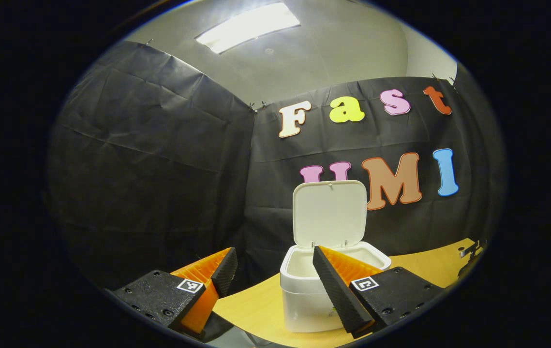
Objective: Press the lid of the desktop garbage bin to open it, pick up the crumpled paper on the desktop and throw it into the bin, then pick up the pop can on the desktop and drop it into the bin, and finally close the garbage bin lid.
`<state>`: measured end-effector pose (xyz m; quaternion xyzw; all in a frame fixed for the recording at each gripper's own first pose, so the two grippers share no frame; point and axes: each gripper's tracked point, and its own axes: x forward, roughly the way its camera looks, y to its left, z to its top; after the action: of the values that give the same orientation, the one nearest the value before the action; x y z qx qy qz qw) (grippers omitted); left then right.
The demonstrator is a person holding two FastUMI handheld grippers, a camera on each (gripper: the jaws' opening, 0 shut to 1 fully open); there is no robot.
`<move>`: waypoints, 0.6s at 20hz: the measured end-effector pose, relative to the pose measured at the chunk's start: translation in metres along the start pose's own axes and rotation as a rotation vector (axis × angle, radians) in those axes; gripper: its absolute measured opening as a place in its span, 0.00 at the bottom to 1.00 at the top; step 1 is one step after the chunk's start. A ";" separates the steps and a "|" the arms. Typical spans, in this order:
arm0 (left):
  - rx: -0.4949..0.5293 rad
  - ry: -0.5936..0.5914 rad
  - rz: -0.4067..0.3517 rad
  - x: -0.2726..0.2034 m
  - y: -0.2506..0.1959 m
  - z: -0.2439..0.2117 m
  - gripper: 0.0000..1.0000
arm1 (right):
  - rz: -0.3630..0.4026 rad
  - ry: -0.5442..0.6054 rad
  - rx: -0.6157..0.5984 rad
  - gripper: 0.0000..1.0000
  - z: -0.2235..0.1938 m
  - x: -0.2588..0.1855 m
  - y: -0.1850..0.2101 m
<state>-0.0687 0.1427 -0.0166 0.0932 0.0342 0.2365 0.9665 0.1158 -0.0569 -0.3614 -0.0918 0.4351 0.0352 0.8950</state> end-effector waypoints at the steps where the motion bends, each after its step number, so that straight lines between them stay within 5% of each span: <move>1: -0.003 0.001 -0.006 0.001 0.001 0.000 0.95 | 0.004 -0.015 -0.012 0.28 0.006 -0.009 0.001; 12: -0.095 0.014 -0.047 0.013 0.019 -0.021 0.95 | 0.168 -0.298 -0.175 0.27 0.136 -0.170 0.083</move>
<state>-0.0684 0.1685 -0.0340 0.0449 0.0317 0.2159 0.9749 0.1043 0.0542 -0.1568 -0.1263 0.2993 0.1604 0.9321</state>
